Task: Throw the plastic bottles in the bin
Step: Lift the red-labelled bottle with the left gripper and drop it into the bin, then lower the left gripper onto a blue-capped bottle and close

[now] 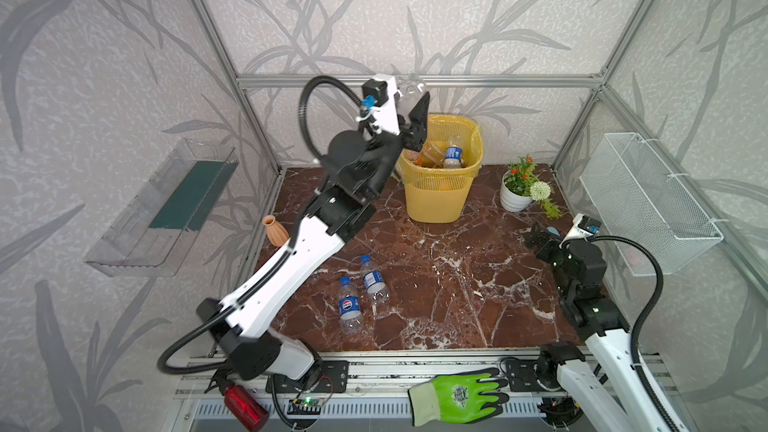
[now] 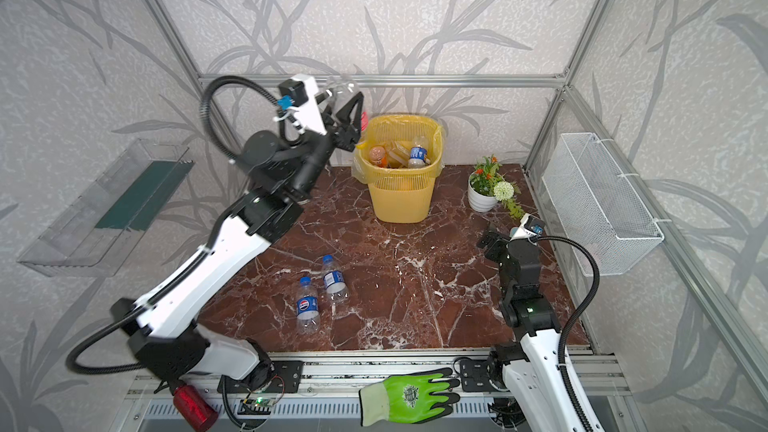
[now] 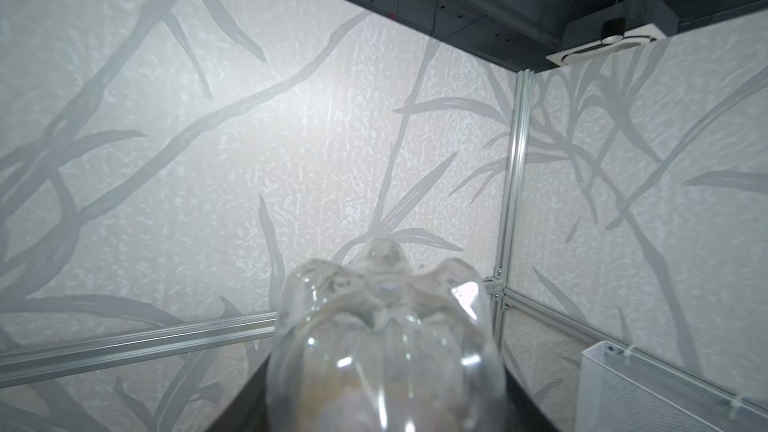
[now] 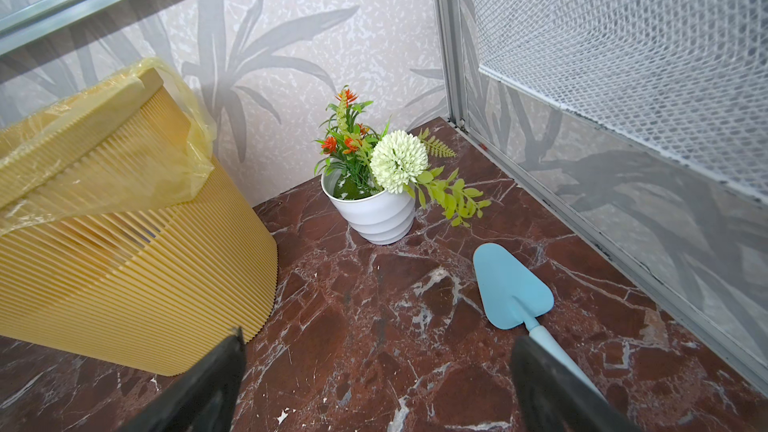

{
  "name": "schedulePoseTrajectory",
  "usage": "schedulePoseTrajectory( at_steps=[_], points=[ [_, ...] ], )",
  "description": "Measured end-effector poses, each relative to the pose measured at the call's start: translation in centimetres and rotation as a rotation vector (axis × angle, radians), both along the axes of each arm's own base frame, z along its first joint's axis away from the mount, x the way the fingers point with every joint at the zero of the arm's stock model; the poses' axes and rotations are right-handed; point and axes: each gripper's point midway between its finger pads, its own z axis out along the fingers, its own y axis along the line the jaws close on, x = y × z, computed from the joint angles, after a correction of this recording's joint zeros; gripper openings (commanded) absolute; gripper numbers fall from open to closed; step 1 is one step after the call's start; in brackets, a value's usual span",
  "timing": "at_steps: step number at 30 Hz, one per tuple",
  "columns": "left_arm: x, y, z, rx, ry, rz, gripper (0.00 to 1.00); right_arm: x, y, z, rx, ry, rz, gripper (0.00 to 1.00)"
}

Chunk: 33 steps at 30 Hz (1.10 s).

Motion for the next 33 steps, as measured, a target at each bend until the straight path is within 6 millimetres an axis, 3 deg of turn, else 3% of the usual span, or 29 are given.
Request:
schedulePoseTrajectory(
  at_steps=[3,4,6,8,12,18,20,22,24,26,30,33],
  points=[
    [6.4,-3.7,-6.2,0.059,0.152,-0.026,0.98,-0.4,-0.1,0.5,-0.006,-0.014,0.0,0.99],
    [7.9,-4.4,-8.3,0.079,0.2,-0.028,0.99,-0.6,-0.1,0.6,-0.01,-0.017,0.001,0.99],
    [9.7,-5.3,-12.1,0.114,0.288,-0.032,0.99,-0.9,-0.2,0.6,-0.017,-0.016,0.001,0.99],
    [9.8,-5.9,-14.0,0.149,0.332,-0.054,0.99,-1.1,-0.3,0.6,-0.021,-0.014,-0.001,0.99],
    [6.7,-5.3,-11.3,0.141,0.289,-0.097,0.99,-1.2,-0.3,0.6,-0.022,-0.013,-0.002,0.99],
    [-1.7,0.4,-3.5,0.052,0.128,-0.092,0.99,-0.8,-0.1,-0.1,-0.014,0.01,0.006,0.99],
    [-3.7,2.6,-2.8,0.033,0.113,-0.062,0.99,-0.6,0.0,-0.4,-0.011,0.02,0.011,0.99],
    [-4.8,4.7,-3.9,0.017,0.147,-0.011,0.99,-0.2,0.2,-0.8,-0.004,0.026,0.021,0.99],
    [-5.1,6.2,-6.4,0.011,0.22,0.042,0.99,0.1,0.5,-1.2,0.009,0.033,0.031,0.99],
    [-4.9,7.5,-10.5,0.019,0.333,0.106,0.99,0.5,0.8,-1.6,0.021,0.042,0.042,0.99],
    [-5.4,10.0,-21.8,0.071,0.642,0.236,0.99,1.3,1.2,-2.5,0.04,0.065,0.058,0.99],
    [-7.8,12.1,-29.0,0.097,0.855,0.306,0.97,1.8,1.4,-2.9,0.046,0.072,0.063,0.99]
  ],
)
